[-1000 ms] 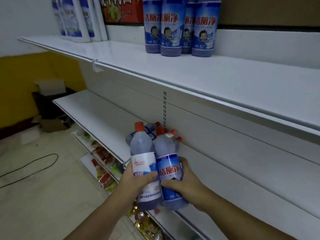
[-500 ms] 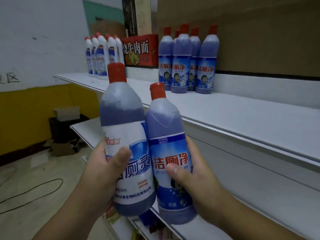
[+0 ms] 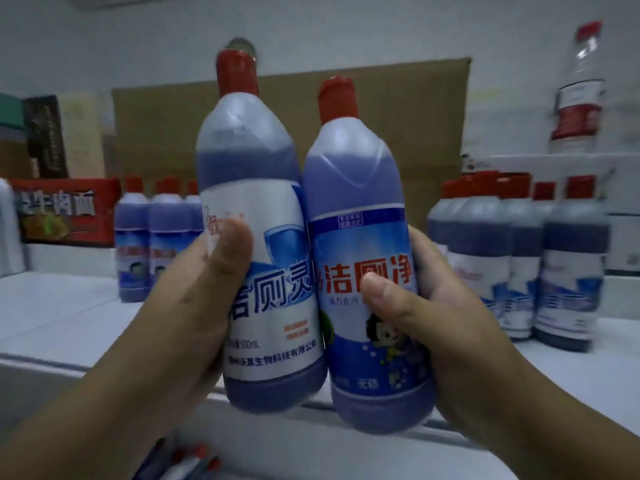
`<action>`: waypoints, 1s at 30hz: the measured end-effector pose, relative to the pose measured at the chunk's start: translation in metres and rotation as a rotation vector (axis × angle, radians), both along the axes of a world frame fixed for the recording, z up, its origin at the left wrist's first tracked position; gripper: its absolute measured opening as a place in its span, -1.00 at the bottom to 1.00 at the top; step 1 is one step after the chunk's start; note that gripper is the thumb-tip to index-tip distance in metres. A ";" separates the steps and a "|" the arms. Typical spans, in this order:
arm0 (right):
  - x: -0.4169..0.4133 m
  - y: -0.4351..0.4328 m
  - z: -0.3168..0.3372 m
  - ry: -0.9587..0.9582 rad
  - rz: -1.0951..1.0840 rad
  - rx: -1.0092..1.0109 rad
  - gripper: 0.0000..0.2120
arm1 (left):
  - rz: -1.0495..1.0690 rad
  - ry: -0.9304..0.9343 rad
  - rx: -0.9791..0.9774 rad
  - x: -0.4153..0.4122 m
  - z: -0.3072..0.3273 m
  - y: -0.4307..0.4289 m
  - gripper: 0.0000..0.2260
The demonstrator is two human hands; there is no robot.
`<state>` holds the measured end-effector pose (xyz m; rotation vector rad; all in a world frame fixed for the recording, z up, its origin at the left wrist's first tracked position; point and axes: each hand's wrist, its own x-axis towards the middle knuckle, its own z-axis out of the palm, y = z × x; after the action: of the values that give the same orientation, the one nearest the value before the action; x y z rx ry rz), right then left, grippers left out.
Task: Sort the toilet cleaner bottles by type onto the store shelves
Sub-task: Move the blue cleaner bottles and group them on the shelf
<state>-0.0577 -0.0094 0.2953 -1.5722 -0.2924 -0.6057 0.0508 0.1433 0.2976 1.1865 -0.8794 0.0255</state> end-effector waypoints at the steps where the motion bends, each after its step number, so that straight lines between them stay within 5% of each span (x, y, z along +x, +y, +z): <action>1: -0.005 -0.010 0.003 -0.003 -0.061 0.013 -0.50 | 0.000 -0.059 0.028 -0.002 0.005 -0.014 0.16; 11: -0.079 -0.083 0.012 -0.004 -0.464 0.053 -0.51 | -0.467 -0.066 0.123 -0.053 0.029 -0.122 -0.53; 18: -0.130 -0.136 0.015 -0.073 -0.557 0.021 -0.14 | -0.427 -0.111 0.177 -0.111 0.025 -0.169 -0.50; 24: -0.150 -0.166 0.021 -0.063 -0.705 -0.033 -0.52 | -0.253 -0.088 0.213 -0.123 0.013 -0.226 -0.63; 30: -0.151 -0.181 0.027 -0.073 -0.698 -0.064 -0.48 | -0.064 -0.117 0.232 -0.120 -0.003 -0.263 -0.47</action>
<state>-0.2090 -0.1899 0.3225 -1.7093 0.2036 -1.2006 -0.0693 -0.1195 0.2946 1.3827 -1.0442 -0.0609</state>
